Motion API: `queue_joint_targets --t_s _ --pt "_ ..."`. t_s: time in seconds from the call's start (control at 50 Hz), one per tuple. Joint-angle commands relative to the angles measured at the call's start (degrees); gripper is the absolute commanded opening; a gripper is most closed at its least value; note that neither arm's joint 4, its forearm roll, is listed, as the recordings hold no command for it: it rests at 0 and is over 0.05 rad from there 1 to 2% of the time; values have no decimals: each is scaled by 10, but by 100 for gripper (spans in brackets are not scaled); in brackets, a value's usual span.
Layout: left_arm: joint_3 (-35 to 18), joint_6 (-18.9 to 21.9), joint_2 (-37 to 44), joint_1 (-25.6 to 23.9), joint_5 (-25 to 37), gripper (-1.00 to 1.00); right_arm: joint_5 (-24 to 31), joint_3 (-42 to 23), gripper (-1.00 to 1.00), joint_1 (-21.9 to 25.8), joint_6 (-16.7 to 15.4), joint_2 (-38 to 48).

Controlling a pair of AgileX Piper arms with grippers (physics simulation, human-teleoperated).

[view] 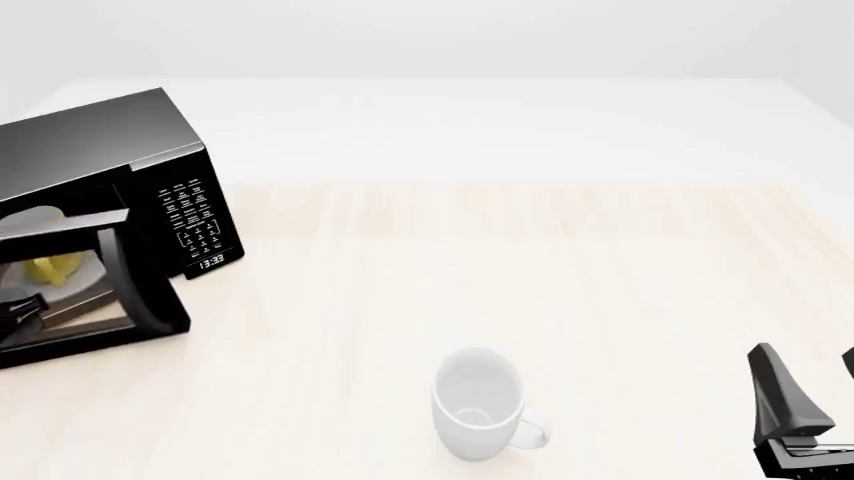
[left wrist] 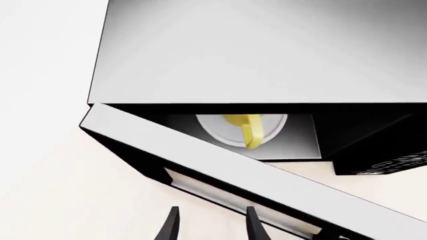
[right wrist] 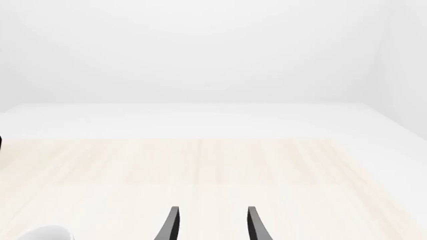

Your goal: Put the yellow and white mug in the microwave and close it.

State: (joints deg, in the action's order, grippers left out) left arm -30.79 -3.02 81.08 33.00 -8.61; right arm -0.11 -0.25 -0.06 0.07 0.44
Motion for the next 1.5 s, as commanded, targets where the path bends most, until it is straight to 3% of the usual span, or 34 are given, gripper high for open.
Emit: queue_joint_targets --t_s 0.02,0.58,1.26,1.5 --pt "-13 -10 7 -22 1 100 0 0 100 0 0 0" --pt "-57 -23 30 -68 13 100 0 0 100 0 0 0" --pt "-66 -19 56 -58 -23 100 0 0 100 0 0 0" --pt "-82 -37 76 -51 -19 100 0 0 100 0 0 0"
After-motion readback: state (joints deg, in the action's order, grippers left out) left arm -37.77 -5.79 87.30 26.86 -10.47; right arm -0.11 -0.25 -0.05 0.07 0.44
